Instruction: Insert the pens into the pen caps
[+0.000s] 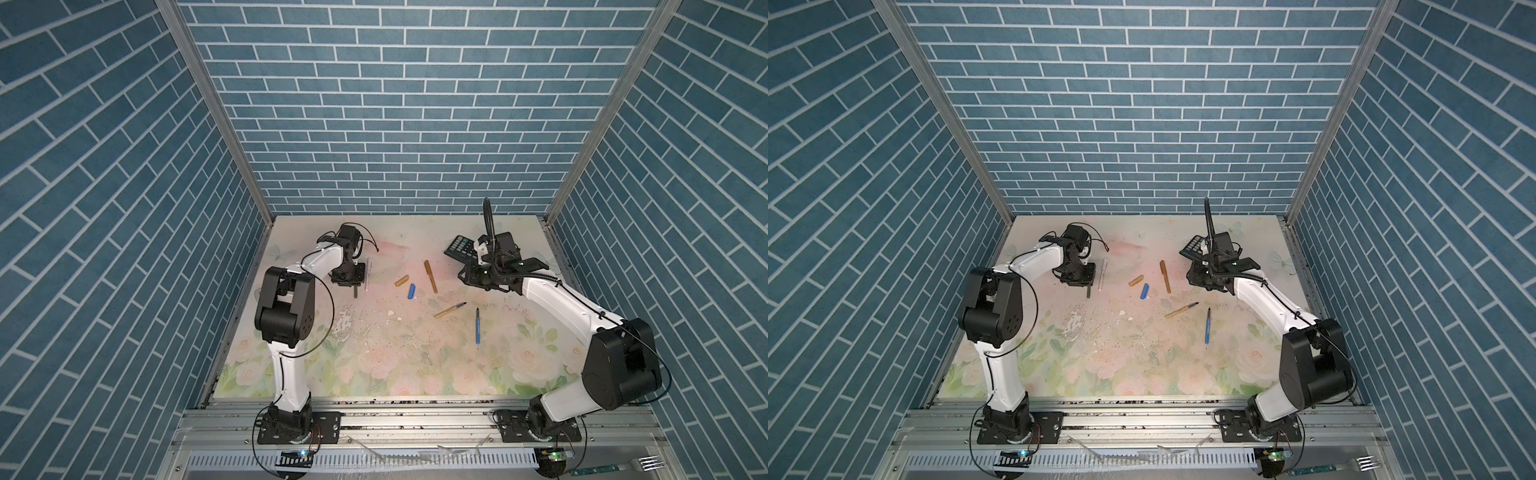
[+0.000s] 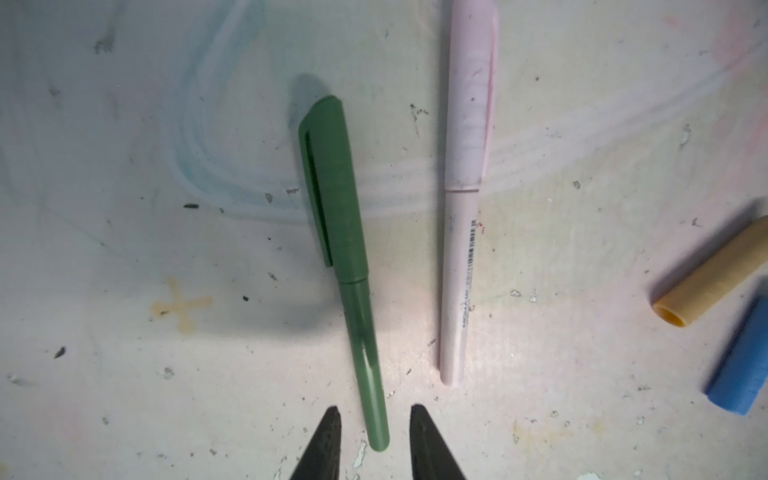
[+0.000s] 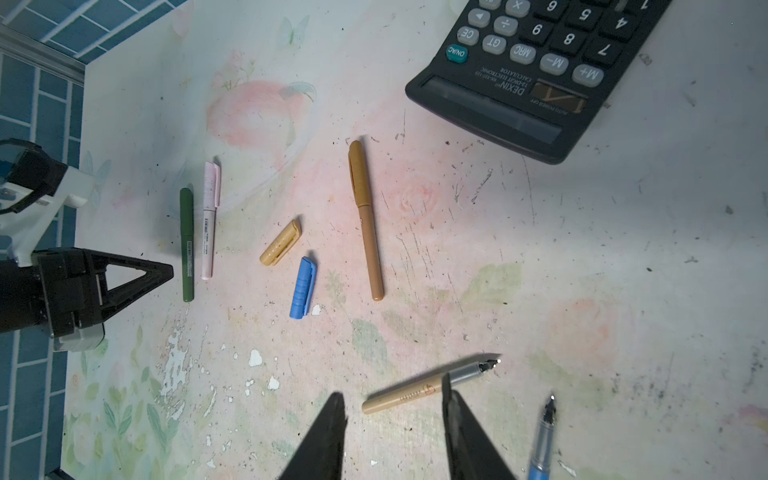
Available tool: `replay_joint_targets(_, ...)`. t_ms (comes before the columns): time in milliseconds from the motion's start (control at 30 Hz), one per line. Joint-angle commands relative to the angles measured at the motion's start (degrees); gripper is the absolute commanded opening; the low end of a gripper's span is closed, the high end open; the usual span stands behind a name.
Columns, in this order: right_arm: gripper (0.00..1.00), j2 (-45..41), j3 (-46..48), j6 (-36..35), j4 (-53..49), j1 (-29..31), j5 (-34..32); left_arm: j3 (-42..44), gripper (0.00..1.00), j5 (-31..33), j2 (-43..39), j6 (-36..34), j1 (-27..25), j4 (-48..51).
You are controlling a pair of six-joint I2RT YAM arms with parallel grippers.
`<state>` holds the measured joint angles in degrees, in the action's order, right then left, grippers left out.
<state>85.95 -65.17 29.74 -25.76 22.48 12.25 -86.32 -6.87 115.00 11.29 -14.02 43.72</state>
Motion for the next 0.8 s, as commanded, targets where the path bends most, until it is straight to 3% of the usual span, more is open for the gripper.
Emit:
replay_joint_targets(0,0.41,-3.14,0.57,0.67,-2.94,-0.20,-0.42,-1.79,0.31,-0.14,0.02,-0.75,0.13,2.56)
replay_joint_targets(133,0.41,-4.94,0.78,0.19,-4.83,-0.24,-1.91,-2.08,0.31,-1.72,-4.35,-0.52,-0.57,2.51)
replay_joint_targets(267,0.40,-5.07,0.59,0.58,-9.71,-0.22,-7.58,-0.61,0.33,-2.51,-11.13,-0.94,-2.39,0.77)
replay_joint_targets(433,0.35,-5.20,1.92,2.00,-12.03,-0.18,-12.43,1.19,0.36,-3.01,-15.51,-0.70,-6.95,-1.21)
replay_joint_targets(633,0.30,-6.12,5.73,4.91,-12.45,-1.07,-13.88,2.01,0.36,-2.08,-13.30,-0.43,-17.43,-2.94)
replay_joint_targets(767,0.27,-8.34,9.14,5.51,-11.95,-3.61,-13.42,-0.43,0.36,-1.19,-7.72,-3.91,-26.32,-4.26)
